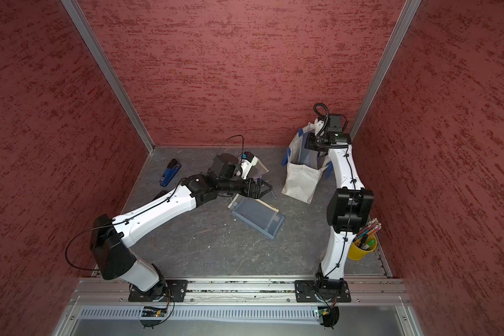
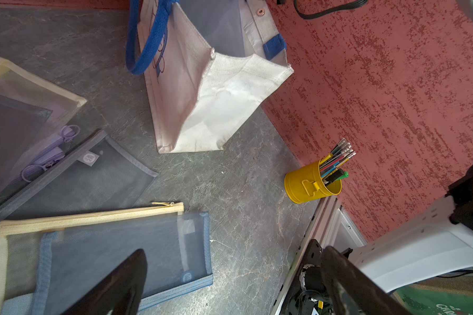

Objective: Put the pencil pouch into the canvas bag
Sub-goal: Place the pencil pouch in the canvas bag, then pick up the pencil pouch.

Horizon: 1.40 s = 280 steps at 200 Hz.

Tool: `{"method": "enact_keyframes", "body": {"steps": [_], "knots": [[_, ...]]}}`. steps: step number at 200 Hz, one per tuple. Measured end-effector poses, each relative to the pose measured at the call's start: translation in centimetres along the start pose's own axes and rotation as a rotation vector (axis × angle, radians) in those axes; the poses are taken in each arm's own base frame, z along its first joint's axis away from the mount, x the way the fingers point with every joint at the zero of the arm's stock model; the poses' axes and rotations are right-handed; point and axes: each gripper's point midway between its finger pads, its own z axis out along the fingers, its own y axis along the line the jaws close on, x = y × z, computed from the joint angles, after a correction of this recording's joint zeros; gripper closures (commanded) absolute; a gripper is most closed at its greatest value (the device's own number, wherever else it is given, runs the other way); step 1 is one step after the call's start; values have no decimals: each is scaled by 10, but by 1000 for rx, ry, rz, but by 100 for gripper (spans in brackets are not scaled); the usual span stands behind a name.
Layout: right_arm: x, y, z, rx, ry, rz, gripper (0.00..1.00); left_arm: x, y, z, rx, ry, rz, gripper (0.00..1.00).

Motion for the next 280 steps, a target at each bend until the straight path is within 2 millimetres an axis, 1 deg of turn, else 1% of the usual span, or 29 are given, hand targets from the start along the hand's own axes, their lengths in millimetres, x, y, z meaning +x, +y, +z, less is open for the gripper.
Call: {"method": "enact_keyframes", "body": {"steps": [13,54,63,74,82,98,105,116,131,144,166,180,188,204,216,223,234,246,258,274,280], "knots": [[6,-4,4,22,14,11,100,3,2,1,-3,6,-3,1],[14,-15,11,68,24,41,100,9,6,1,-10,18,-18,1],[14,-15,11,70,23,44,93,10,6,1,-10,18,-21,0],[13,-15,11,72,21,47,81,11,6,0,-12,19,-24,0],[13,-15,11,75,19,44,73,12,7,-1,-13,20,-26,0],[12,-14,10,85,16,32,63,13,8,-3,-19,18,-28,1],[12,-12,8,88,13,27,57,14,9,-3,-23,18,-32,1],[11,-7,4,90,9,15,50,17,12,-5,-34,17,-45,1],[7,2,-6,91,-6,-9,41,22,18,-8,-51,21,-63,1],[3,12,-19,93,-24,-35,36,28,27,-12,-69,27,-86,1],[-5,32,-46,101,-67,-87,30,37,43,-20,-102,31,-127,0],[-8,51,-65,97,-96,-123,30,45,54,-30,-120,28,-159,1],[-8,65,-76,85,-110,-144,30,49,60,-35,-127,26,-180,0],[-1,96,-94,46,-125,-185,30,59,70,-45,-140,23,-220,0],[14,120,-102,1,-118,-207,30,67,76,-48,-139,29,-250,0],[29,132,-103,-25,-96,-217,30,71,80,-48,-139,34,-269,0],[59,148,-100,-63,-43,-226,31,80,86,-45,-141,50,-302,0],[94,162,-89,-97,28,-229,31,91,94,-41,-149,73,-338,1],[134,173,-72,-125,114,-227,31,101,99,-36,-151,89,-369,3],[182,179,-51,-142,223,-221,31,112,106,-30,-148,107,-412,6],[197,180,-45,-146,260,-217,31,116,108,-28,-145,110,-428,7]]}}
